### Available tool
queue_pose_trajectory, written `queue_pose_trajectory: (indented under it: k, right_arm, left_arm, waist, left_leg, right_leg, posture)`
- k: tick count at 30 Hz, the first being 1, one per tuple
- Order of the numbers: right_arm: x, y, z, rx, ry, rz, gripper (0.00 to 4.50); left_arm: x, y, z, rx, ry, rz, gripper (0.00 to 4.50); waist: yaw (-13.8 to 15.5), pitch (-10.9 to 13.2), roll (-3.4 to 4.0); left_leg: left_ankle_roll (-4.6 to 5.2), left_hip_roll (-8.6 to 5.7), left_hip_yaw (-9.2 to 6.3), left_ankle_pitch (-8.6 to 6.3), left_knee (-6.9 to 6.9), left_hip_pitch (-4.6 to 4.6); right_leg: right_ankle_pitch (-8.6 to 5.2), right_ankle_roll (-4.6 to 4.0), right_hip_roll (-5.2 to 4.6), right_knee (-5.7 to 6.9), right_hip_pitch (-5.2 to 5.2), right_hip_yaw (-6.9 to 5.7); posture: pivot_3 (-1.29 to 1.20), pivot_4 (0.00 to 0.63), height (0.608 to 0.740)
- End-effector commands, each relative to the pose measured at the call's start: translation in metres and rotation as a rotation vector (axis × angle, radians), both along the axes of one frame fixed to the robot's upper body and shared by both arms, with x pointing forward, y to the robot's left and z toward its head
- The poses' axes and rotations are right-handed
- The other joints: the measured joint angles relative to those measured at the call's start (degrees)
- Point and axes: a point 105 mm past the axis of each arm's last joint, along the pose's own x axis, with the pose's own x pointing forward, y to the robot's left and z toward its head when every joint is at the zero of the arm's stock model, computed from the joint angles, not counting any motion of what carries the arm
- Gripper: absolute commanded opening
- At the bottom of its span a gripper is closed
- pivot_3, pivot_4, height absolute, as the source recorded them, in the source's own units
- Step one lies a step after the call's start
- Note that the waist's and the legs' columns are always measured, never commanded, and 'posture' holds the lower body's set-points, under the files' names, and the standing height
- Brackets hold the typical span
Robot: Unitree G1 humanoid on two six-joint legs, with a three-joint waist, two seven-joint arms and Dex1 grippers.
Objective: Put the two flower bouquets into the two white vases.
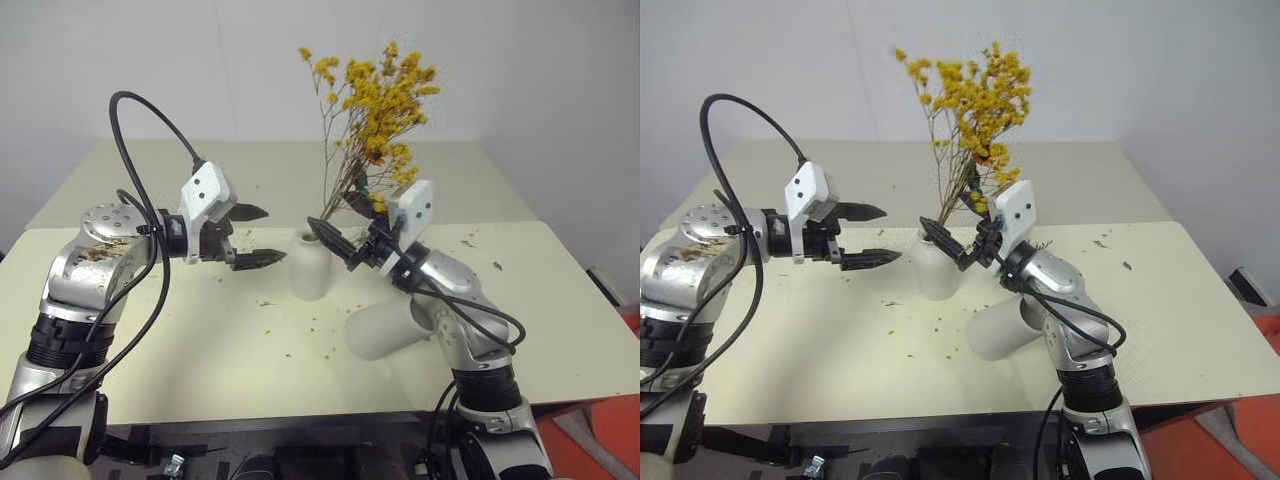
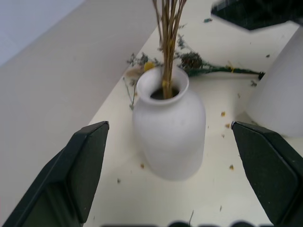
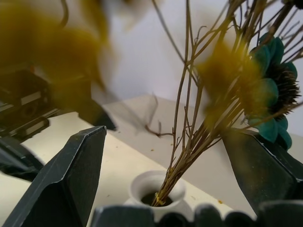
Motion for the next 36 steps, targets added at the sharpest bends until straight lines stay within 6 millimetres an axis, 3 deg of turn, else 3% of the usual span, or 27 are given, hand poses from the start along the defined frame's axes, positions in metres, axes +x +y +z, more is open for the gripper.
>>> queue_pose_trajectory:
  k: [1,19,36]
  right_arm:
    - [-0.004,0.008,0.011,0.013,-0.026,0.028,4.48]
    - [0.012,0.027,0.025,0.040,-0.028,0.019,4.48]
    - [0.013,0.023,0.020,0.007,-0.016,0.002,4.48]
  left_arm:
    - [0.000,-0.003,0.011,0.005,-0.047,-0.017,4.50]
    - [0.000,-0.004,0.009,-0.003,-0.034,-0.018,4.50]
    - [0.001,-0.003,0.006,0.001,-0.026,-0.011,4.50]
  waist:
    - [0.0,0.0,0.00]
    - [0.4,0.0,0.01]
    - [0.5,0.0,0.01]
  left_leg:
    - [0.00,0.06,-0.01,0.00,0.00,0.00]
    - [0.00,0.15,-0.01,0.00,0.00,-0.08]
    - [0.00,0.18,-0.01,0.00,0.00,-0.09]
  right_leg:
    - [0.00,-0.01,0.07,0.00,0.00,0.01]
    - [0.10,-0.21,0.15,-0.02,-0.07,0.02]
    - [0.11,-0.22,0.17,-0.03,-0.07,0.01]
  posture:
    - [0.00,0.150,0.740]
    - [0.00,0.150,0.740]
    - [0.00,0.150,0.740]
